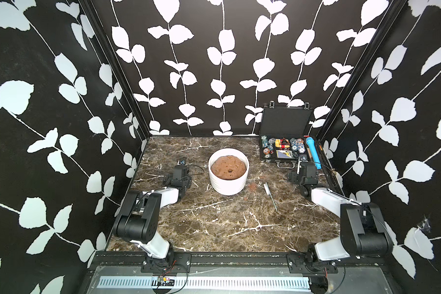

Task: Scrub the dried mud off the ceramic pot
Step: Reset both arms

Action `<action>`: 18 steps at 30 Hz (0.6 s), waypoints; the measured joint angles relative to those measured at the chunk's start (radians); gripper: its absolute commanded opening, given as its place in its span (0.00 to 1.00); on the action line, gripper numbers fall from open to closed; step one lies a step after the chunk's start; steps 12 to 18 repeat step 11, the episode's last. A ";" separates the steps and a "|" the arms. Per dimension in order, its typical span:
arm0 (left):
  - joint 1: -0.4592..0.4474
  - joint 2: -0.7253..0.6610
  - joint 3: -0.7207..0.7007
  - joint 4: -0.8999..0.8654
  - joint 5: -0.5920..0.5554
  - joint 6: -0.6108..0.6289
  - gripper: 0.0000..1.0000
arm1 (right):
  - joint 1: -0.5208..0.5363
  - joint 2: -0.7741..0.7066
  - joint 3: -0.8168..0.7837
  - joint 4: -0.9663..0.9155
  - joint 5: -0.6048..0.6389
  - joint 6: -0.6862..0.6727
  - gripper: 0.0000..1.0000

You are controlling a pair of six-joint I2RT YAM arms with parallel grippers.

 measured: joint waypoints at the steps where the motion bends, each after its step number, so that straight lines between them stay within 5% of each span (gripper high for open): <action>1: 0.006 0.005 0.000 0.026 0.013 0.002 0.99 | -0.016 -0.008 -0.018 0.040 -0.023 -0.003 0.99; 18: 0.041 -0.023 -0.044 0.171 0.062 0.001 0.99 | -0.050 -0.119 -0.152 0.211 -0.130 -0.003 0.99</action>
